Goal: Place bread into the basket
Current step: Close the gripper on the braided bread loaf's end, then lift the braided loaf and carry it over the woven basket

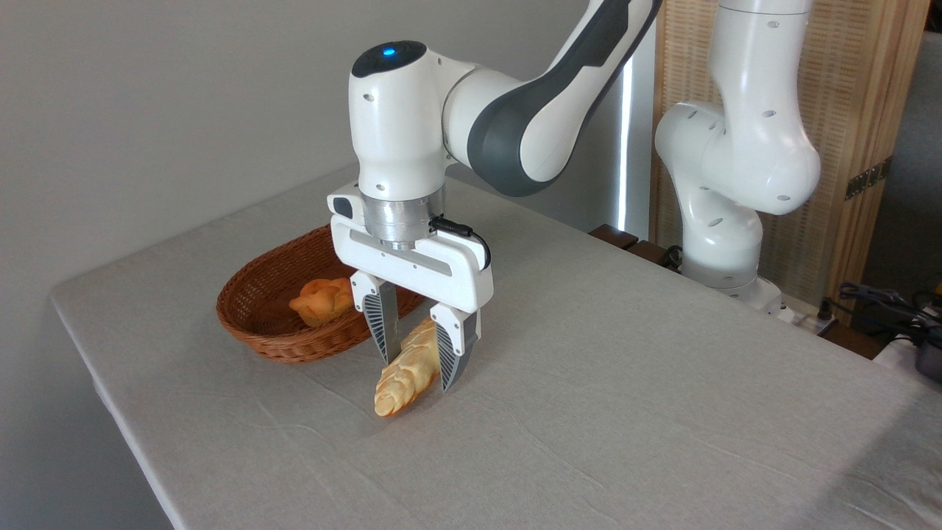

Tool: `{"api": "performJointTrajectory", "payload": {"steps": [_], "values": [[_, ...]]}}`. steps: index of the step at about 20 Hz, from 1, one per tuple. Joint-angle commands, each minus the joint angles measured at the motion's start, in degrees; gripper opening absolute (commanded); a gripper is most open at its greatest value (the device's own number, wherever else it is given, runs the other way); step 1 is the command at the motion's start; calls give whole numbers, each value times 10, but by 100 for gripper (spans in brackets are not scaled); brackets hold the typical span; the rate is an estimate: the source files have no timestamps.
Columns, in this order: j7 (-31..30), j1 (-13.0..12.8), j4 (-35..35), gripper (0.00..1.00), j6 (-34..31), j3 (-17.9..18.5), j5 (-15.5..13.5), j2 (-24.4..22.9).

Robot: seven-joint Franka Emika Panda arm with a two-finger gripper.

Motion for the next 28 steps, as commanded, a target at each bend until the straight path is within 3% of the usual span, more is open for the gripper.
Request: {"api": "performJointTrajectory", "payload": {"steps": [1,19,26,28], "values": [[5,-7,-13,29,14,5,2,-9],[6,-7,-10,30,6,4,3,-17],[5,-3,75,31,-105,3,-1,-50],[3,-7,106,31,-130,-3,-18,-56]]}}
